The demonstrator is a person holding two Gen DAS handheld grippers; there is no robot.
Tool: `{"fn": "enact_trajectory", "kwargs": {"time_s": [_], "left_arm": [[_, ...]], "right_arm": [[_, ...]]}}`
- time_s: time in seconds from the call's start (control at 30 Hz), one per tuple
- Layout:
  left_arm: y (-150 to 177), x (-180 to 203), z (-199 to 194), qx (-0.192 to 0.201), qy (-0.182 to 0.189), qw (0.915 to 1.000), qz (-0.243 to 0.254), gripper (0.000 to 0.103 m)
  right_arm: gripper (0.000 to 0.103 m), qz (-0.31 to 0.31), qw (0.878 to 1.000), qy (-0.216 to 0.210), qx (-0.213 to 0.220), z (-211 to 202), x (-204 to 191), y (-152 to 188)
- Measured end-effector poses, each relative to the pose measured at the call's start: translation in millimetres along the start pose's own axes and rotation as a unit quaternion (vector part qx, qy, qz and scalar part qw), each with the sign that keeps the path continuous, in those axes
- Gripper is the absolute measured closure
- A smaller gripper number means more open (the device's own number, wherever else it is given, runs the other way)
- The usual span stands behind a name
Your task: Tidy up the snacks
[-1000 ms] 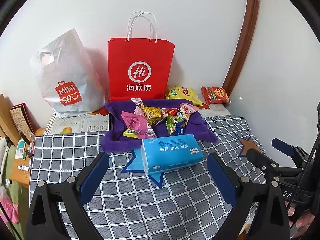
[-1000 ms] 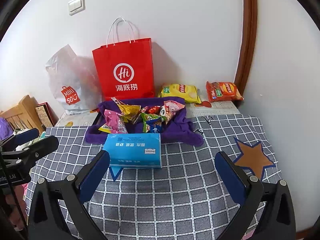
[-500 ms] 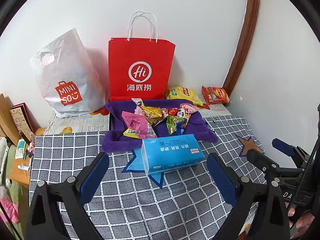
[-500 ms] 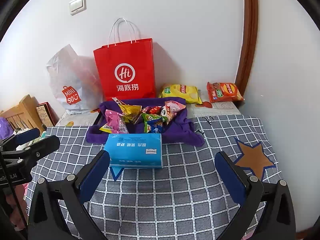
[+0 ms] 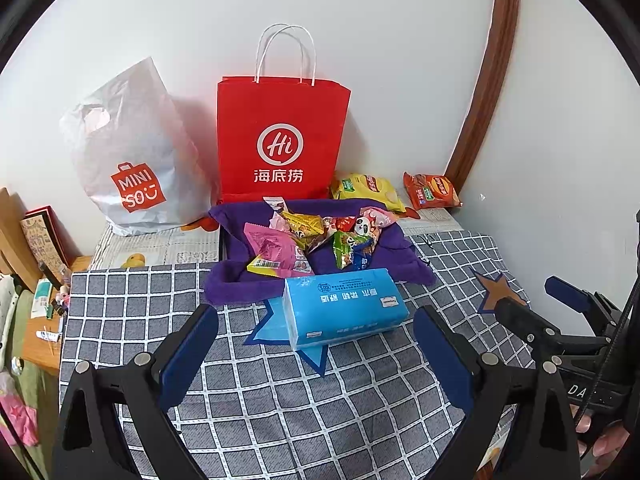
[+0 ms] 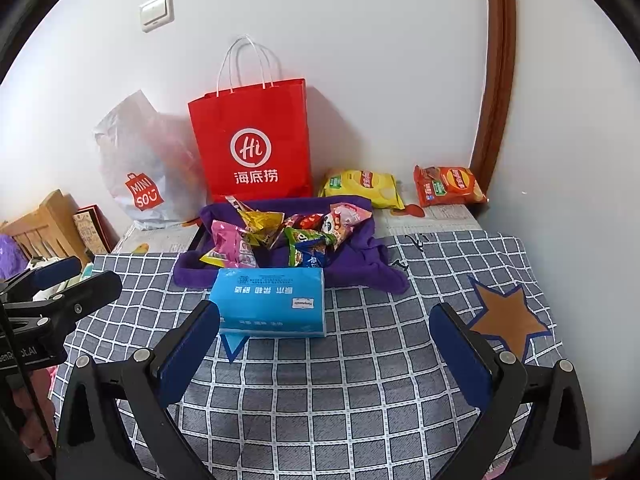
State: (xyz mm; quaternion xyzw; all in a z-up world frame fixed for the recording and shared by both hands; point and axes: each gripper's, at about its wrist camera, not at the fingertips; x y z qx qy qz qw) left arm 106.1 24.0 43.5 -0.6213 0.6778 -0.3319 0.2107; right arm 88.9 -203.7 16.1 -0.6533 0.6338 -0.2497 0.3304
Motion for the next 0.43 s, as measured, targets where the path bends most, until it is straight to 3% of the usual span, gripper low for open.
{"fn": "enact_trajectory", "kwargs": {"time_s": [0.43], "left_arm": [[-0.7, -0.8, -1.0, 0.006, -0.01, 0.9999, 0.0, 0.004]], "right_arm": [[0.0, -0.005, 1.0, -0.003, 0.002, -0.6, -2.6, -0.2]]}}
Point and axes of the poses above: each gripper's, at about its wrist camera, not at the fingertips, and z roughly the way its jaws point, x to its right, y to its underside, and after that the axes turned 1 degree about z, right-handed
